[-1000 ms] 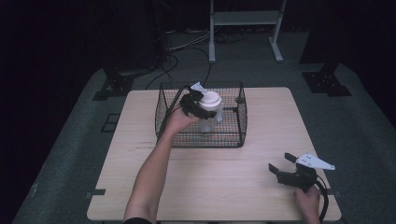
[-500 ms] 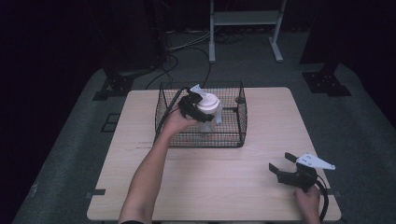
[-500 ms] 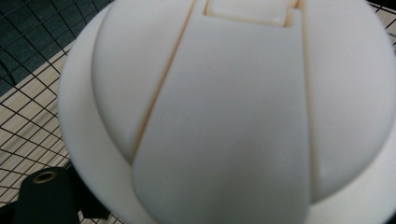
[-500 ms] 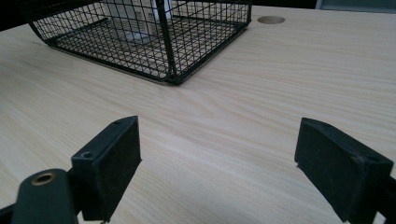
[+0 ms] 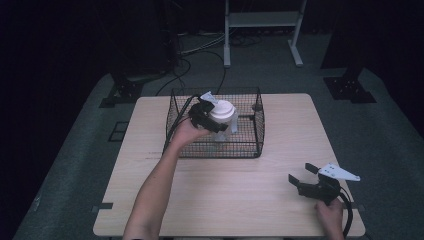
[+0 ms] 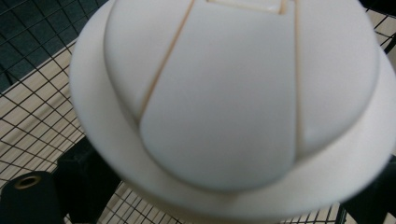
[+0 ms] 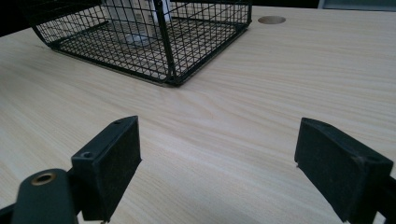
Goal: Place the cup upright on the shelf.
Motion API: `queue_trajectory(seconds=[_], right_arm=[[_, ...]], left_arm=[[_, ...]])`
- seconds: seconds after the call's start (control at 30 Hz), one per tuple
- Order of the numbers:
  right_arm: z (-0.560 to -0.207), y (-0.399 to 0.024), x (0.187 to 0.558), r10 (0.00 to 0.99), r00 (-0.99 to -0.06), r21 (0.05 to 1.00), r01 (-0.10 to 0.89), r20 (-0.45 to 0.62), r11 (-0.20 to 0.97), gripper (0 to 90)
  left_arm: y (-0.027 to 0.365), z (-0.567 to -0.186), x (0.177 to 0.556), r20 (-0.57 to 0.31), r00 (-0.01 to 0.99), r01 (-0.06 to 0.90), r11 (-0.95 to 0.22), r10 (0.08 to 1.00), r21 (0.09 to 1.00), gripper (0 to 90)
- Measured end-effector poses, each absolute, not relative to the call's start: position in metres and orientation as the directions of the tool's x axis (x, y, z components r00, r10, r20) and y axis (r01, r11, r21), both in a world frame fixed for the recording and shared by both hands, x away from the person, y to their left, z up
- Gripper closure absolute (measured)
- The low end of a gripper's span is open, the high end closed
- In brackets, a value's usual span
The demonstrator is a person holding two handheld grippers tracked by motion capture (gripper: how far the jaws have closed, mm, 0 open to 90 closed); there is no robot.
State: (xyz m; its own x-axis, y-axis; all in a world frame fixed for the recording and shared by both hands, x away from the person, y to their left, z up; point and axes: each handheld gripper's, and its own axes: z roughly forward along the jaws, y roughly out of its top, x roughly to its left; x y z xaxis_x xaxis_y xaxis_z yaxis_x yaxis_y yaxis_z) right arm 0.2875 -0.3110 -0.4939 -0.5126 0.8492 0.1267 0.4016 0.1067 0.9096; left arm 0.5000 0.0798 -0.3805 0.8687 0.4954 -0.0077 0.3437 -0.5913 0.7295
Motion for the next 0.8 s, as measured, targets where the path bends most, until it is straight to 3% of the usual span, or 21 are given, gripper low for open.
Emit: queue_trajectory(seconds=[0.13,0.8], right_arm=[[-0.494,-0.311,0.287,0.848,-0.514,0.910,0.402,0.128,0.106,13.5],[-0.494,-0.308,0.286,0.850,-0.516,0.908,0.400,0.109,0.126,13.5]], left_arm=[[0.080,-0.379,0.499,-0.001,0.865,0.341,-0.586,0.502,0.735,2.9],[0.092,-0.379,0.489,0.015,0.858,0.340,-0.590,0.514,0.732,1.8]])
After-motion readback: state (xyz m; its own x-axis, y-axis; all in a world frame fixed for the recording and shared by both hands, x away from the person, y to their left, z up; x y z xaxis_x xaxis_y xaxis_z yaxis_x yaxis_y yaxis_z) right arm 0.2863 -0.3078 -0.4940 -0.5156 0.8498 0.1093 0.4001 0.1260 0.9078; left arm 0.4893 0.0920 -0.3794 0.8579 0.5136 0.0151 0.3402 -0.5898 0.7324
